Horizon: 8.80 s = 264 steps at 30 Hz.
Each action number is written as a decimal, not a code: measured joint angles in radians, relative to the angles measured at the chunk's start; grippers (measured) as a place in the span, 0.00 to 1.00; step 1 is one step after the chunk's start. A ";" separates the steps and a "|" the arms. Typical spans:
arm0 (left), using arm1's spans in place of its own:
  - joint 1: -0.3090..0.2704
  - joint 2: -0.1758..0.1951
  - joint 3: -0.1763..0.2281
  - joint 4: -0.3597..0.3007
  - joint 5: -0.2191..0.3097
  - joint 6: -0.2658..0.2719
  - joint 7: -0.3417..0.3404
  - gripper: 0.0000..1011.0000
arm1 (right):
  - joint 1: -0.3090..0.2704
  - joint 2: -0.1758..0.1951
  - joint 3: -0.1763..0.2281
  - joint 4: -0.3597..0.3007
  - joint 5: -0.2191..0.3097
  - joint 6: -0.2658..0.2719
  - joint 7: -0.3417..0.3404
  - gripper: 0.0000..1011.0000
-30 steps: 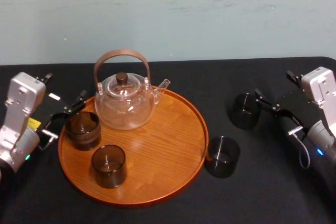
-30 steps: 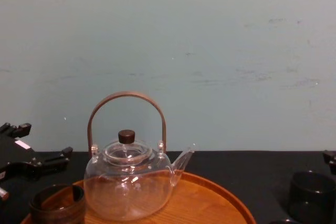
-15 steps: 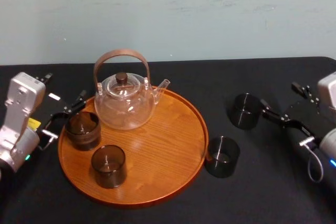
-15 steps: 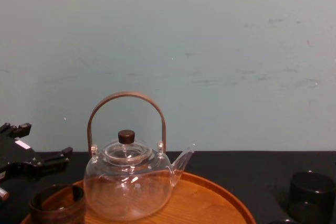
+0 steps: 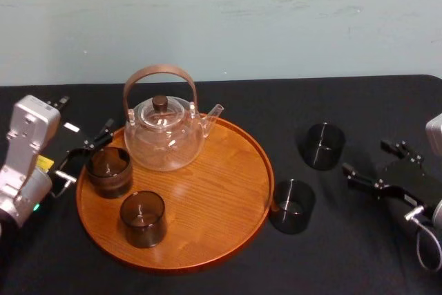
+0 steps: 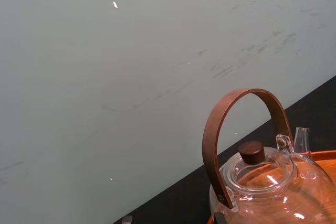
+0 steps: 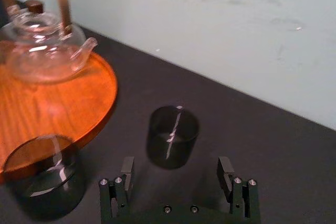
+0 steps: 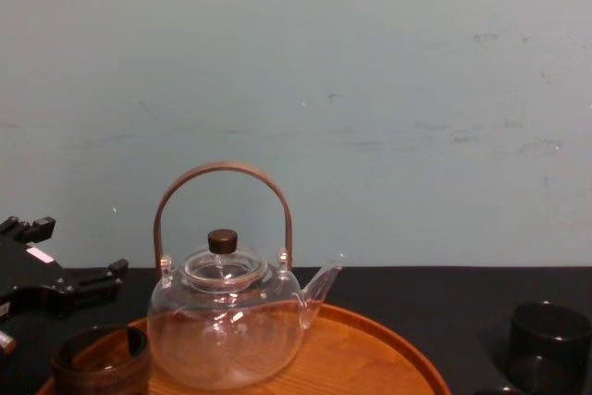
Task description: Pick up the glass from the table and place it on the tray.
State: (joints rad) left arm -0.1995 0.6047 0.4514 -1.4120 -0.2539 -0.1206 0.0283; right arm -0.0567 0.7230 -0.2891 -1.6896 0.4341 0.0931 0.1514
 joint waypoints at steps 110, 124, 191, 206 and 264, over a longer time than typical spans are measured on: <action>0.000 0.000 0.000 0.000 0.000 0.000 0.000 0.99 | 0.104 -0.147 -0.108 0.062 -0.241 0.117 0.314 0.99; 0.000 0.000 0.000 0.000 0.000 0.000 0.000 0.99 | 0.101 -0.146 -0.105 0.059 -0.235 0.117 0.315 0.91; 0.000 0.000 0.000 0.000 0.000 0.000 0.000 0.99 | 0.232 -0.221 -0.239 0.063 -0.197 0.026 0.396 0.90; 0.000 0.000 0.000 0.000 0.000 0.000 0.000 0.99 | 0.246 -0.257 -0.290 0.121 -0.196 -0.006 0.405 0.90; 0.000 0.000 0.000 0.000 0.000 0.000 0.000 0.99 | 0.269 -0.289 -0.305 0.212 -0.222 -0.013 0.396 0.99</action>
State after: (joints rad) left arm -0.1995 0.6047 0.4514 -1.4120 -0.2539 -0.1206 0.0283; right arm 0.2124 0.4336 -0.5946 -1.4773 0.2117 0.0803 0.5475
